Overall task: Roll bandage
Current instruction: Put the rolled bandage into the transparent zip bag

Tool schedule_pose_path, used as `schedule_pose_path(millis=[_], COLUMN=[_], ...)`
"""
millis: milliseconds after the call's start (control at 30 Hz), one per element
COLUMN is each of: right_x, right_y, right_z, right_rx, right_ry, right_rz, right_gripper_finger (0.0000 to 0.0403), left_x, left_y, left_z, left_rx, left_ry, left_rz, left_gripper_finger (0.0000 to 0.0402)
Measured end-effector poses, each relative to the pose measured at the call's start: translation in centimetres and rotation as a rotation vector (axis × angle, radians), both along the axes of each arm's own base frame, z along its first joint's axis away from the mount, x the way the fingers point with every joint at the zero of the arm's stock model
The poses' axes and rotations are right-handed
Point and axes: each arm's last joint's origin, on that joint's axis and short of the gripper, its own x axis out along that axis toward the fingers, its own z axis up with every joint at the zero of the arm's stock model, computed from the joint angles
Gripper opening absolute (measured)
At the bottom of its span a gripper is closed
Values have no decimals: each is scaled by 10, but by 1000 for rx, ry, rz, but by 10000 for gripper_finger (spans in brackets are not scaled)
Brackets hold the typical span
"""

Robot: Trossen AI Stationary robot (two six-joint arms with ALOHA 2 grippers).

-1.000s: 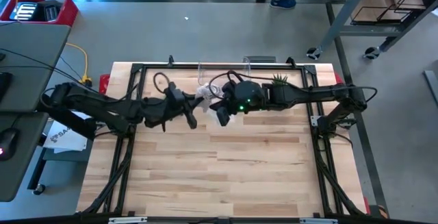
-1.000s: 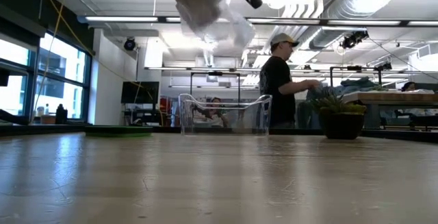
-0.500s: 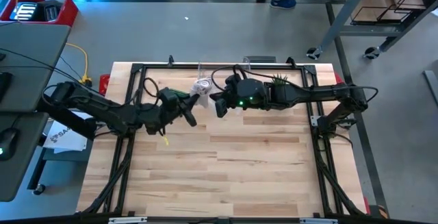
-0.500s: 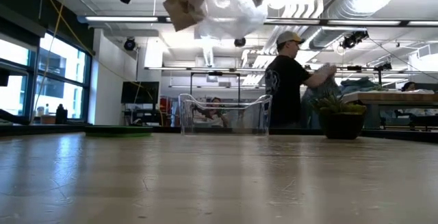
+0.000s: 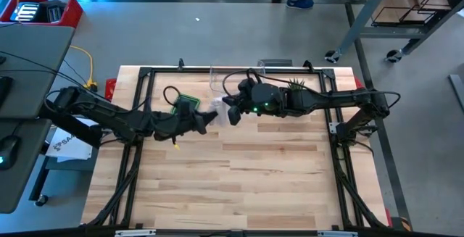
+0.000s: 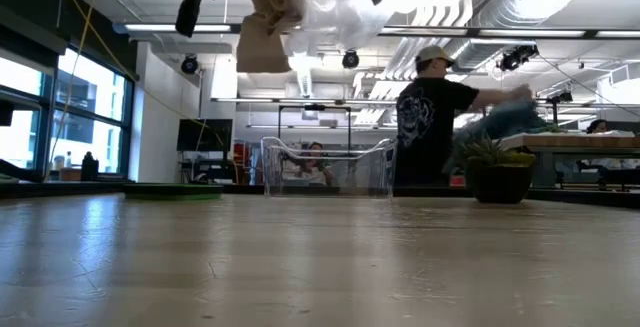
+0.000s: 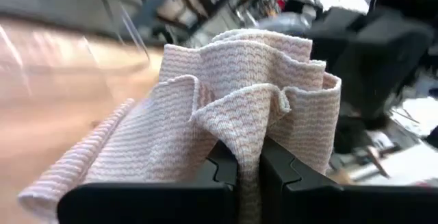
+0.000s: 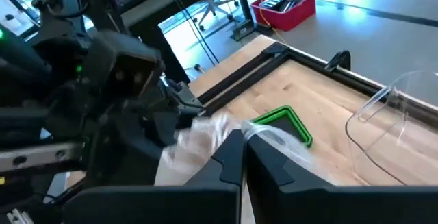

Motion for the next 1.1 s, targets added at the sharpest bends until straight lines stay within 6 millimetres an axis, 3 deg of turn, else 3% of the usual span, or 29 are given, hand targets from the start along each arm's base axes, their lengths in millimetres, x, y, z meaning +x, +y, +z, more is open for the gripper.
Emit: schedule_pose_path(millis=[367,633,800,967,1100], right_x=[11,19,18,18,16], right_y=[15,30,34,34,33], right_z=[-7,-5,-3,0,0], right_rx=[32,113,160,141,204], right_ry=[-36,-138,-145,-178,-159], right_rz=[91,163,186,195,198], right_gripper_finger=[0,0,0,0,0], left_x=[4,8,14,12,11], left_y=[10,20,16,5,-4], left_z=[-2,6,16,9,18], left_rx=[-42,62,159,128,244], left_ry=[15,-30,-133,-71,-137], left_rz=[-92,-115,-260,-379,-450], left_gripper_finger=[11,11,11,11,11])
